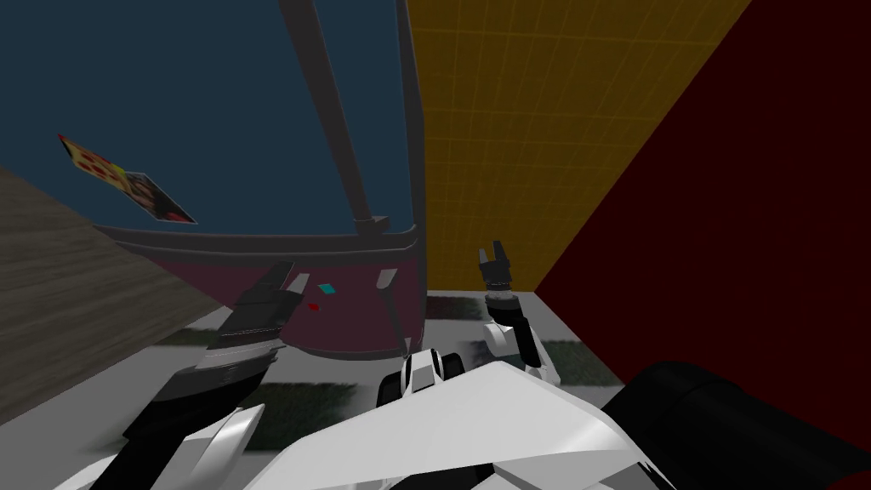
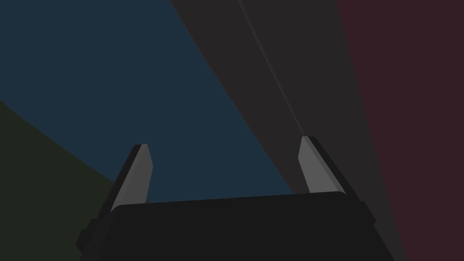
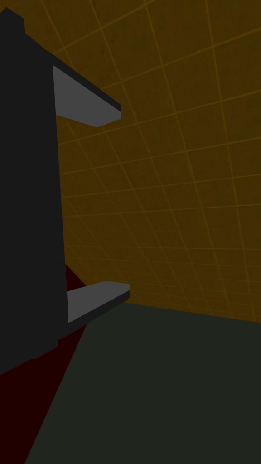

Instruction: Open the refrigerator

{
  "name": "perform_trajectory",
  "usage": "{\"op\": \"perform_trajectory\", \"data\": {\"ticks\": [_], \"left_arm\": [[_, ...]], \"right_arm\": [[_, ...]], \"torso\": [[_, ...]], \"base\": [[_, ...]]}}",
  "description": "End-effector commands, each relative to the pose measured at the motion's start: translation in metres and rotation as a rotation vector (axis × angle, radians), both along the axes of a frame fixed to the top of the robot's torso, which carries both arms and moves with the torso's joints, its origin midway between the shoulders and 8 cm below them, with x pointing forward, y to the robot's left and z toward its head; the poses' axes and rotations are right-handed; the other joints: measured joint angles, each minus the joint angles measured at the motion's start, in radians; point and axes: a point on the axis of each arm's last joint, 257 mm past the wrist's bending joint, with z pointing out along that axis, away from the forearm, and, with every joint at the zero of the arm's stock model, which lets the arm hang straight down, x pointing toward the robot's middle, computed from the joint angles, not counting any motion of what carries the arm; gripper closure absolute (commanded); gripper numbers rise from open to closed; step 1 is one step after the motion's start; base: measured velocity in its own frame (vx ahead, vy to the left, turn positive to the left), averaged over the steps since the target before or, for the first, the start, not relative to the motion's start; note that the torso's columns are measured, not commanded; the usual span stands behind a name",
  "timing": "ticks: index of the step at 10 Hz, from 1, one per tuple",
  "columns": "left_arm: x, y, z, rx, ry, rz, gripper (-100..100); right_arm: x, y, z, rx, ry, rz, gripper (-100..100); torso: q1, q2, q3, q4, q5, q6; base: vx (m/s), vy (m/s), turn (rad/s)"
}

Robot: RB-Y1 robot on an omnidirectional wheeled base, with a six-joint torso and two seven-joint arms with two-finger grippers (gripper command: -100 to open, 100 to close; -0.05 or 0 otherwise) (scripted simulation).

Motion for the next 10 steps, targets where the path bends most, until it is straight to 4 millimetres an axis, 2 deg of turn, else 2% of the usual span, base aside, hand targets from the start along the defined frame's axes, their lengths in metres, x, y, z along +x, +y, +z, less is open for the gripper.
{"op": "perform_trajectory", "data": {"ticks": [1,10], "left_arm": [[0.006,0.009,0.001,0.021,0.044,0.014,-100],[0.024,0.039,0.000,0.078,0.179,0.083,-100]], "right_arm": [[0.000,0.000,0.000,0.000,0.000,0.000,0],[0.000,0.000,0.000,0.000,0.000,0.000,0]], "torso": [[0.000,-0.001,-0.001,0.000,0.000,0.000],[0.000,0.000,0.000,0.000,0.000,0.000]], "base": [[-0.028,-0.068,-0.046],[-0.027,-0.064,-0.028]]}}
